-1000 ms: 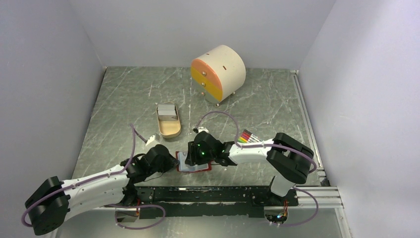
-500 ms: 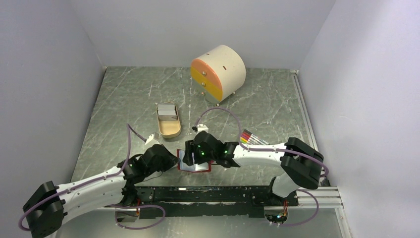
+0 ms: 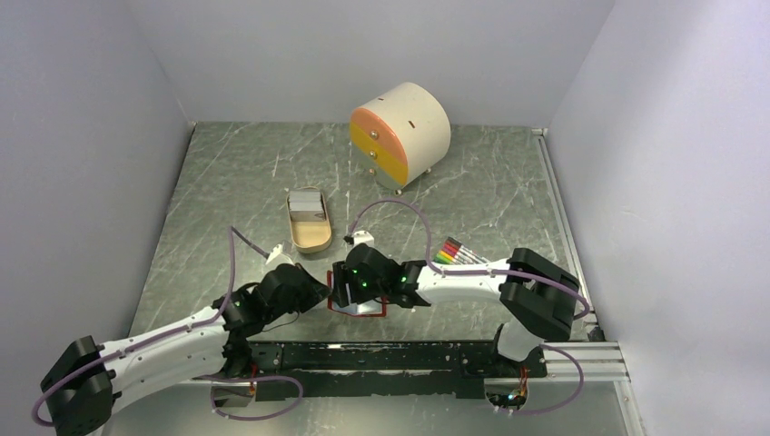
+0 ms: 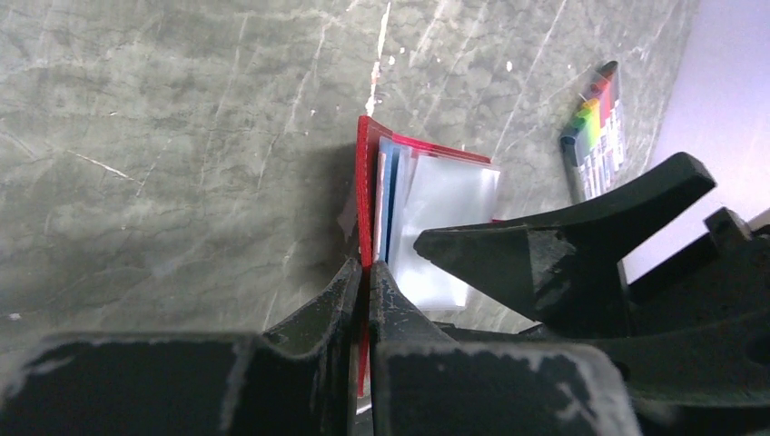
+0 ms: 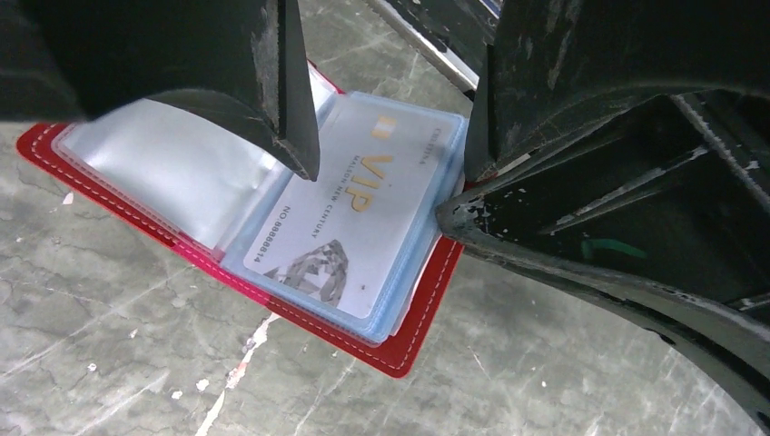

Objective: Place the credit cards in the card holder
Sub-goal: Insert the credit card into the card holder.

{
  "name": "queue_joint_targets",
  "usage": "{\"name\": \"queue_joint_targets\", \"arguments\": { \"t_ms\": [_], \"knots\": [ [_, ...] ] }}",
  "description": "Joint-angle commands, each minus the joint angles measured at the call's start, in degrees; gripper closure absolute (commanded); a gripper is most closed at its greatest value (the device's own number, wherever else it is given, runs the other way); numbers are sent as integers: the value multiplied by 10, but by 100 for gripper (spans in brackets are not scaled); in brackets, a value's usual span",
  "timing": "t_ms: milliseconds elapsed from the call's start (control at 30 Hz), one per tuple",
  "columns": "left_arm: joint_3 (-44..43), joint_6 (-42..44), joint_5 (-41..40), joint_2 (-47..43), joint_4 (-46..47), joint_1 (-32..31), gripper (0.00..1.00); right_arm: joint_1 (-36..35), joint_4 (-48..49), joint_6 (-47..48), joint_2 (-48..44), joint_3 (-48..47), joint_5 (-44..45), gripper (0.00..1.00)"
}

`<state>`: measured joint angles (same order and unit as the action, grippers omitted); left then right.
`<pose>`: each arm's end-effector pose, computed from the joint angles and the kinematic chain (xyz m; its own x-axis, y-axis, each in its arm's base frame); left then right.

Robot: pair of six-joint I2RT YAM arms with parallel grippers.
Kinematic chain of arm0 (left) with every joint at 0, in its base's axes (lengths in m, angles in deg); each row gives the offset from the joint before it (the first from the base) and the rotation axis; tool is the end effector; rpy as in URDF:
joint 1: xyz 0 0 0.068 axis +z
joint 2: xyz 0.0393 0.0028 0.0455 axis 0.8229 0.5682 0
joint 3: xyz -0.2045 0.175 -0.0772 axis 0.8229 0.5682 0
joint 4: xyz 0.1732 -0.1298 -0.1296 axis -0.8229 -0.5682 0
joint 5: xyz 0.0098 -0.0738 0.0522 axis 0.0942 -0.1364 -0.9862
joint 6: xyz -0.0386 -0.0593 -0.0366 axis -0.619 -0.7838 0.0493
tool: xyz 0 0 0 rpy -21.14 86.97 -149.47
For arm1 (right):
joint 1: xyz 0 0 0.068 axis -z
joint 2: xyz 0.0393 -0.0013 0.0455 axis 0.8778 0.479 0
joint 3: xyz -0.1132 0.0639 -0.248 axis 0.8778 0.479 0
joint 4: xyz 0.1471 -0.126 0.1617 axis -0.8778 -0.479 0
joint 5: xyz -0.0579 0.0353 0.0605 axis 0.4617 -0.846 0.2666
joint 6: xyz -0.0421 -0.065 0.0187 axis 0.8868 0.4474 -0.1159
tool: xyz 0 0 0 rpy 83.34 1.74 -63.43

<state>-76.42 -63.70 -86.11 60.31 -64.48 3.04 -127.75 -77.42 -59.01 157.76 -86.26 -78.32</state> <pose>0.1145 -0.1223 0.1455 -0.7399 -0.5710 -0.3556 -0.1853 0.6812 -0.7083 0.1425 0.3112 0.1665 -0.7970 -0.1681 -0.5801 -0.4803 0.7587 0.4401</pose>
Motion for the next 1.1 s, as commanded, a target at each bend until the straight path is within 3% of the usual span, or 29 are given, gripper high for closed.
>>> {"name": "queue_joint_targets", "arguments": {
  "t_ms": [0,533,1067],
  "knots": [
    [-4,3,9,-19,21,-4,91,-4,-6,4,9,-11,17,39],
    [-18,11,1,-8,-1,-4,91,-5,-14,4,-6,-5,29,43],
    [-18,13,4,-5,3,-4,91,-5,-19,-5,1,-13,33,37]
  ]
}}
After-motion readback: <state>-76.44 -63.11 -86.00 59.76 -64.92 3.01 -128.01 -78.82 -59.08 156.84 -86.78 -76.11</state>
